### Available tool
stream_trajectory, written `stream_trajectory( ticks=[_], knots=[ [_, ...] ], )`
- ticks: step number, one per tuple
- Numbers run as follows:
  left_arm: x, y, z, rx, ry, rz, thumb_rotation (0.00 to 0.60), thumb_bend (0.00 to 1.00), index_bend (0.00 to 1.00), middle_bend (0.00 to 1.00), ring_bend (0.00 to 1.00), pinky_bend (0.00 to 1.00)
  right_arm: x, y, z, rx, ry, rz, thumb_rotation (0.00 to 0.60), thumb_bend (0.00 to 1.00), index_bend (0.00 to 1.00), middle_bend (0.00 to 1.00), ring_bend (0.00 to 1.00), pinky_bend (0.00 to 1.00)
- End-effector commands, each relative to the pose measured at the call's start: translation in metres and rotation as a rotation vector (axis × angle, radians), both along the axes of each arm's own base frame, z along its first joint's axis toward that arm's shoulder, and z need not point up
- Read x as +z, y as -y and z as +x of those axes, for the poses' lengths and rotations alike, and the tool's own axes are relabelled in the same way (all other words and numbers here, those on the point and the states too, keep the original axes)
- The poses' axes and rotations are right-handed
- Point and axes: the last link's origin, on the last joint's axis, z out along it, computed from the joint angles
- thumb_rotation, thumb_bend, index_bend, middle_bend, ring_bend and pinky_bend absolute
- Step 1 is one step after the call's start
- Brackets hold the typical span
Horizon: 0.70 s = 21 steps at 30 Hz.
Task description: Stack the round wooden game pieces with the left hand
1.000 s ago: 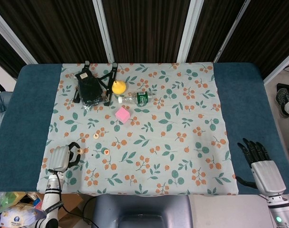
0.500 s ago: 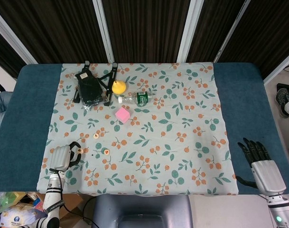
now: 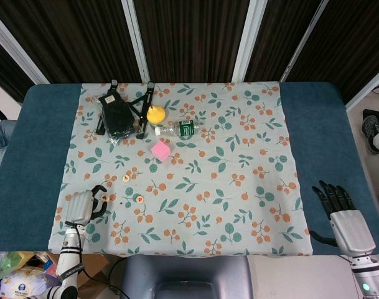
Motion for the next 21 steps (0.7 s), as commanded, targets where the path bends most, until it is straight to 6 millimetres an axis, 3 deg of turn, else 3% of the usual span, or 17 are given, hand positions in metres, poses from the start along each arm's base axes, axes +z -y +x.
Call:
stream_trajectory(
  ticks=[1,8,21],
  knots=[
    [0.0,0.0,0.002,-0.006,0.004,0.002,0.6,0.41,0.37,1.0,1.0,1.0,0.0,0.0,0.0,0.001,0.001,0.001,0.6,0.2,0.0,0.0,0.0,0.01],
    [-0.005,0.007,0.007,-0.027,-0.034,-0.045,0.6,0.46,0.38,1.0,1.0,1.0,0.001,0.0,0.0,0.002,0.005,0.002,0.6,0.2,0.0,0.0,0.0,0.01],
    [-0.012,0.013,0.009,-0.05,-0.085,-0.065,0.6,0.44,0.39,1.0,1.0,1.0,0.001,0.0,0.0,0.003,0.008,0.004,0.6,0.2,0.0,0.0,0.0,0.01]
  ],
)
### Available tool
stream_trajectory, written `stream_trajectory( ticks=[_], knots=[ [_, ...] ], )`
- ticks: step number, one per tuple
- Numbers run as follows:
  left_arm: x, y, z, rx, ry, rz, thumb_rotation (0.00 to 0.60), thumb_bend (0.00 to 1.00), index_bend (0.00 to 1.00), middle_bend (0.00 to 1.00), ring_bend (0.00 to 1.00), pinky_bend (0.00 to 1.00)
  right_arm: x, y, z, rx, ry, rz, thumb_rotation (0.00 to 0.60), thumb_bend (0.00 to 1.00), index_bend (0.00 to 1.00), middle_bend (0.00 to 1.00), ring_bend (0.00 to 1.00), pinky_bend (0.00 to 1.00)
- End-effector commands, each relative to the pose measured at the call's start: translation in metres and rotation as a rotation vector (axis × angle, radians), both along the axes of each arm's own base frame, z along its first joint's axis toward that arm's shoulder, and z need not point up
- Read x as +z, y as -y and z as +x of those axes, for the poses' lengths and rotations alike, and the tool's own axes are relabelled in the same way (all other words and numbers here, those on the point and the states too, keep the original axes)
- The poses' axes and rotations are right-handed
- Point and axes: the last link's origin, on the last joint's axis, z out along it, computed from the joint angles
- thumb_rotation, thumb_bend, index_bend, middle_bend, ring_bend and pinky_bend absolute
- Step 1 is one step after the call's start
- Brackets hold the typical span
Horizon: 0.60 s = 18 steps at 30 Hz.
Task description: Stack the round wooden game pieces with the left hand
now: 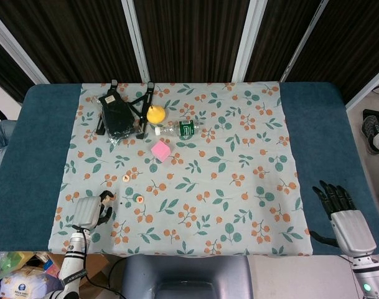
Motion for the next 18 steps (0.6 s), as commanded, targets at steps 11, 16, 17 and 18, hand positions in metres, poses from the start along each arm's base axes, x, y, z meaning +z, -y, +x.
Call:
stream_trajectory(
  ticks=[11,16,17,18],
  knots=[
    [-0.0027,0.0018,-0.0057,0.008,-0.026,-0.002,0.6,0.44,0.39,1.0,1.0,1.0,-0.0007,-0.0004,0.0004,0.002,0.001,0.008,0.6,0.2,0.0,0.0,0.0,0.02],
    [-0.0021,0.0021,-0.0074,0.014,-0.026,0.0,0.6,0.44,0.39,1.0,1.0,1.0,-0.0004,-0.0002,0.0003,0.002,0.001,0.006,0.6,0.2,0.0,0.0,0.0,0.02],
    [-0.0021,0.0022,-0.0079,0.016,-0.024,-0.001,0.6,0.44,0.39,1.0,1.0,1.0,-0.0003,-0.0001,0.0003,0.002,0.002,0.006,0.6,0.2,0.0,0.0,0.0,0.02],
    [-0.0018,0.0022,-0.0083,0.017,-0.024,0.0,0.6,0.44,0.39,1.0,1.0,1.0,-0.0003,-0.0001,0.0003,0.002,0.001,0.005,0.6,0.2,0.0,0.0,0.0,0.02]
  ],
)
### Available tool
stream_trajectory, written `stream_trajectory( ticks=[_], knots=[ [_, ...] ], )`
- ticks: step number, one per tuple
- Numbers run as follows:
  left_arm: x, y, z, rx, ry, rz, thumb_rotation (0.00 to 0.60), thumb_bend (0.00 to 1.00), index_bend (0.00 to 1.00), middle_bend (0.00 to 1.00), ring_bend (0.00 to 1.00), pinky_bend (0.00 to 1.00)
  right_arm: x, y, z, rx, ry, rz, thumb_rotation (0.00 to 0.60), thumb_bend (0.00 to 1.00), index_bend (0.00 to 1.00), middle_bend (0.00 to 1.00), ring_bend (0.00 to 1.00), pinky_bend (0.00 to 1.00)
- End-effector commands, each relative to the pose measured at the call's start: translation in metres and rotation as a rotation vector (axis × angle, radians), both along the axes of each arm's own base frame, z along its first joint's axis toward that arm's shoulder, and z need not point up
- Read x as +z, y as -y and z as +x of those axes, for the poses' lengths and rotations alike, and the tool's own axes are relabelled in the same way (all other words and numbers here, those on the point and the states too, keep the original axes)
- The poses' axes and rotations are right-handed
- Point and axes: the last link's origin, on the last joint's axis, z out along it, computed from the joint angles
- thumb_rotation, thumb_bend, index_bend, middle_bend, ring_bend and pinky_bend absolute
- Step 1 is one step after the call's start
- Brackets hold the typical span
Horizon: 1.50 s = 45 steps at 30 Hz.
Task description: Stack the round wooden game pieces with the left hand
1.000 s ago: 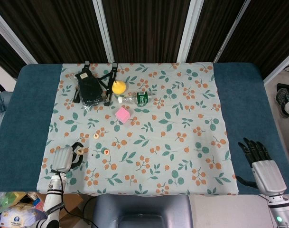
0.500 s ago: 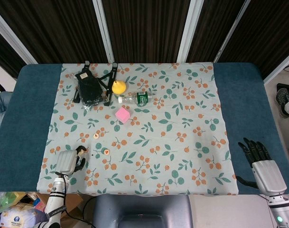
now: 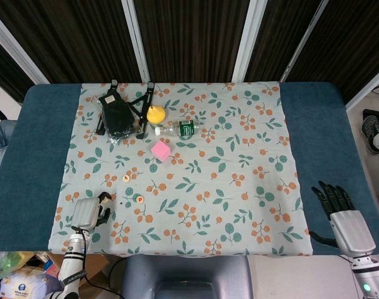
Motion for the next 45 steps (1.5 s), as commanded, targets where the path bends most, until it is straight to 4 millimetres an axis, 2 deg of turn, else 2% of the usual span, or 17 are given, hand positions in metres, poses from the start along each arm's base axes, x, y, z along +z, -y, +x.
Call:
stream_trajectory(
  ticks=[1,10,19,32,45],
  knots=[
    [0.001,0.0,-0.001,0.003,0.0,0.001,0.6,0.44,0.39,1.0,1.0,1.0,0.0,0.0,0.0,0.0,0.0,0.0,0.6,0.2,0.0,0.0,0.0,0.02],
    [0.004,-0.001,-0.002,0.003,0.014,0.008,0.6,0.44,0.39,1.0,1.0,1.0,-0.001,0.0,0.0,0.0,-0.004,0.001,0.6,0.2,0.0,0.0,0.0,0.02],
    [0.004,0.002,0.018,-0.074,0.123,0.035,0.6,0.44,0.39,1.0,1.0,1.0,-0.002,0.0,0.001,0.003,-0.003,0.005,0.6,0.2,0.0,0.0,0.0,0.02],
    [-0.036,-0.009,0.051,-0.106,0.148,0.002,0.6,0.41,0.38,1.0,1.0,1.0,0.001,0.0,0.001,0.008,0.009,0.011,0.6,0.2,0.0,0.0,0.0,0.02],
    [-0.05,-0.012,0.058,-0.106,0.124,-0.006,0.6,0.41,0.39,1.0,1.0,1.0,0.004,-0.001,0.0,0.012,0.016,0.01,0.6,0.2,0.0,0.0,0.0,0.02]
  ],
)
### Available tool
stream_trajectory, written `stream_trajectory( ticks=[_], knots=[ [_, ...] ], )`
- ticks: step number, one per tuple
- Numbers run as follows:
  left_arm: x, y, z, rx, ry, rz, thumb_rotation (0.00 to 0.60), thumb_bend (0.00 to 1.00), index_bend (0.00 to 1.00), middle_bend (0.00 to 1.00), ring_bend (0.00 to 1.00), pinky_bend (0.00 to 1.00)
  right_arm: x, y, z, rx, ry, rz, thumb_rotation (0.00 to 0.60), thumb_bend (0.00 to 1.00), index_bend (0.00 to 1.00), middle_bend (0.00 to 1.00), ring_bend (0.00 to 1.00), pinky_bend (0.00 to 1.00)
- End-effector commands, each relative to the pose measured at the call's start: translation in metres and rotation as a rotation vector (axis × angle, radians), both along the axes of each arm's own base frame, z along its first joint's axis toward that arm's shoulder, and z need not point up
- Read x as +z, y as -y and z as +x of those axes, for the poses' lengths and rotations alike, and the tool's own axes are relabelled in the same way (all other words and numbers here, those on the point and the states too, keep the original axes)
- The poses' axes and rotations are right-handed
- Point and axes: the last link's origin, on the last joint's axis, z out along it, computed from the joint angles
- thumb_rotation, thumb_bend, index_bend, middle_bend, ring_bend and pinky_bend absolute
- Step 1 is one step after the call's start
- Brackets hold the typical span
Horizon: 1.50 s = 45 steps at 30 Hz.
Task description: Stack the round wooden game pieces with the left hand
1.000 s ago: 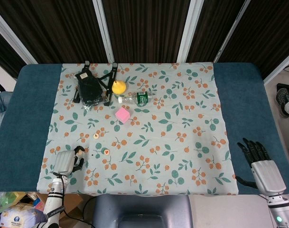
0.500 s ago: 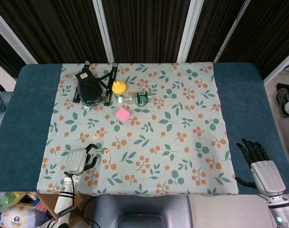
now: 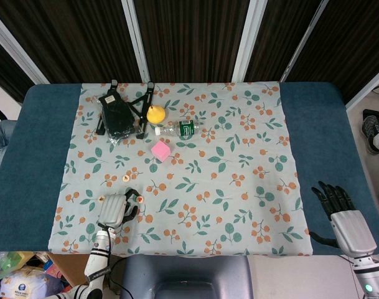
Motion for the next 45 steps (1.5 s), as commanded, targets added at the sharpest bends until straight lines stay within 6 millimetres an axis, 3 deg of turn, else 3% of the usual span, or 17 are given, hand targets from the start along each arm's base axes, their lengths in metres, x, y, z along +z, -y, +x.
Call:
stream_trajectory(
  ticks=[1,35,40,45],
  knots=[
    [-0.003,-0.002,0.001,0.003,-0.003,0.0,0.6,0.41,0.39,1.0,1.0,1.0,0.0,0.0,0.0,0.001,0.001,0.0,0.6,0.2,0.0,0.0,0.0,0.02],
    [-0.01,-0.009,0.005,0.011,0.005,-0.015,0.6,0.41,0.48,1.0,1.0,1.0,0.002,-0.001,-0.001,-0.003,0.001,-0.007,0.6,0.2,0.0,0.0,0.0,0.02],
    [-0.003,-0.008,0.007,-0.001,0.019,0.004,0.6,0.41,0.5,1.0,1.0,1.0,0.001,0.0,-0.001,-0.003,-0.001,-0.005,0.6,0.2,0.0,0.0,0.0,0.02],
    [0.019,-0.005,0.005,-0.015,0.042,0.036,0.6,0.41,0.52,1.0,1.0,1.0,0.002,0.0,-0.001,-0.004,-0.001,-0.007,0.6,0.21,0.0,0.0,0.0,0.02]
  ],
)
